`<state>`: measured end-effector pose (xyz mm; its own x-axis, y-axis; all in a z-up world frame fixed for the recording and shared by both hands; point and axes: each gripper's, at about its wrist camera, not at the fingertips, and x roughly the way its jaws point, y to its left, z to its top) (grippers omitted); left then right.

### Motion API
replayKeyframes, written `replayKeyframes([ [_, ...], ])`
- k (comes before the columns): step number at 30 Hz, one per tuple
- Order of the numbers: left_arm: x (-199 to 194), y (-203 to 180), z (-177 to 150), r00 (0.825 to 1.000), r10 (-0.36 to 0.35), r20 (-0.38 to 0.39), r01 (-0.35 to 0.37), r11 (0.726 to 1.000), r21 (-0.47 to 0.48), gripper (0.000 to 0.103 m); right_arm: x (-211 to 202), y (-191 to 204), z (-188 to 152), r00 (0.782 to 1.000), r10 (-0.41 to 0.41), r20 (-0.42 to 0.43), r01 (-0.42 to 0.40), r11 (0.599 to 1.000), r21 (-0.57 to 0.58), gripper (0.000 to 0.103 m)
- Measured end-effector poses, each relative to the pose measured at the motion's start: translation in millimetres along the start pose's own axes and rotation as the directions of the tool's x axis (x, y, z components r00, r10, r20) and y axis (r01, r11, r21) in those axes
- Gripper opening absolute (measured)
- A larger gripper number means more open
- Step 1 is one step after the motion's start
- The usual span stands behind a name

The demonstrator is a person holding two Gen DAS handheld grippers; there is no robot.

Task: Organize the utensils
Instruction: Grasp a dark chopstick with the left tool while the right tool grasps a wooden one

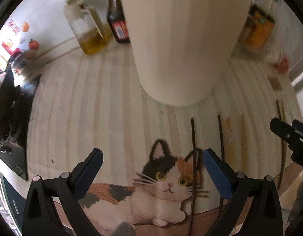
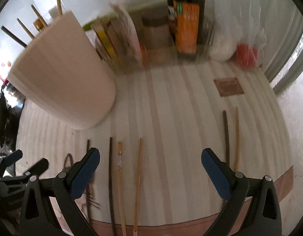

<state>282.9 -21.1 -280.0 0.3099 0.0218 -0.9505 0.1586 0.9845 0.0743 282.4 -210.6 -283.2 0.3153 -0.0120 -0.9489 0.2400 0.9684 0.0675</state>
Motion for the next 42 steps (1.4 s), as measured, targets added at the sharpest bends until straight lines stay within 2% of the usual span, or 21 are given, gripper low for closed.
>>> replayKeyframes([
  [4, 21, -15, -9, 0.998, -0.005, -0.057, 0.007, 0.999, 0.042, 0.103, 12, -2, -6, 0.999, -0.019, -0.030, 0.019, 1.000, 0.016, 0.101],
  [6, 29, -23, -12, 0.997, -0.005, -0.082, 0.010, 0.998, 0.061, 0.103, 16, -5, -8, 0.999, -0.031, -0.040, 0.032, 0.999, 0.029, 0.088],
  [7, 33, -28, -15, 0.995, -0.005, -0.096, 0.012, 0.997, 0.074, 0.103, 19, -6, -9, 0.998, -0.042, -0.052, 0.043, 0.998, 0.034, 0.075],
  [8, 36, -30, -17, 0.994, -0.007, -0.106, 0.016, 0.997, 0.081, 0.103, 20, -7, -8, 0.997, -0.043, -0.060, 0.045, 0.998, 0.038, 0.067],
  [10, 44, -37, -23, 0.990, -0.017, -0.137, 0.030, 0.995, 0.094, 0.102, 23, -10, -9, 0.996, -0.043, -0.075, 0.047, 0.998, 0.046, 0.065],
  [12, 49, -43, -26, 0.986, -0.030, -0.161, 0.046, 0.994, 0.098, 0.096, 25, -12, -10, 0.995, -0.044, -0.084, 0.049, 0.998, 0.048, 0.065],
  [14, 55, -50, -30, 0.980, -0.050, -0.191, 0.070, 0.993, 0.099, 0.086, 27, -15, -11, 0.995, -0.042, -0.094, 0.048, 0.997, 0.055, 0.062],
  [15, 58, -53, -31, 0.977, -0.066, -0.204, 0.088, 0.991, 0.101, 0.085, 27, -15, -12, 0.994, -0.041, -0.097, 0.047, 0.997, 0.059, 0.062],
  [16, 59, -56, -33, 0.975, -0.075, -0.211, 0.099, 0.989, 0.105, 0.078, 28, -17, -13, 0.994, -0.040, -0.102, 0.047, 0.997, 0.065, 0.062],
  [18, 58, -64, -34, 0.977, -0.086, -0.195, 0.112, 0.986, 0.123, 0.075, 29, -18, -14, 0.993, -0.027, -0.111, 0.036, 0.997, 0.075, 0.060],
  [19, 56, -67, -34, 0.978, -0.090, -0.188, 0.116, 0.984, 0.137, 0.070, 30, -18, -15, 0.993, -0.020, -0.115, 0.029, 0.997, 0.078, 0.059],
  [21, 53, -71, -34, 0.980, -0.093, -0.174, 0.120, 0.981, 0.150, 0.055, 34, -17, -18, 0.990, 0.022, -0.142, -0.011, 0.997, 0.078, 0.047],
  [23, 49, -75, -32, 0.982, -0.094, -0.166, 0.121, 0.980, 0.157, 0.024, 38, -11, -20, 0.985, 0.037, -0.167, -0.029, 0.998, 0.054, 0.041],
  [25, 48, -74, -32, 0.981, -0.095, -0.172, 0.120, 0.983, 0.142, 0.005, 41, -2, -23, 0.982, 0.048, -0.185, -0.043, 0.999, 0.029, 0.036],
  [31, 51, -49, -28, 0.978, -0.102, -0.181, 0.116, 0.991, 0.071, 0.005, 61, 24, -29, 0.967, 0.041, -0.251, -0.051, 0.998, -0.032, 0.035],
  [33, 51, -39, -29, 0.978, -0.103, -0.182, 0.114, 0.992, 0.053, 0.005, 73, 32, -34, 0.957, 0.013, -0.290, -0.033, 0.997, -0.065, 0.029],
  [34, 51, -37, -29, 0.978, -0.101, -0.183, 0.111, 0.993, 0.045, 0.005, 77, 35, -38, 0.952, -0.007, -0.306, -0.018, 0.997, -0.078, 0.020],
  [36, 52, -30, -31, 0.978, -0.100, -0.184, 0.106, 0.994, 0.027, 0.005, 74, 42, -40, 0.957, -0.041, -0.287, 0.003, 0.991, -0.131, 0.010],
  [42, 51, 5, -36, 0.971, -0.134, -0.197, 0.128, 0.991, -0.043, 0.005, 59, 34, -49, 0.944, -0.071, -0.322, 0.015, 0.984, -0.175, 0.007],
])
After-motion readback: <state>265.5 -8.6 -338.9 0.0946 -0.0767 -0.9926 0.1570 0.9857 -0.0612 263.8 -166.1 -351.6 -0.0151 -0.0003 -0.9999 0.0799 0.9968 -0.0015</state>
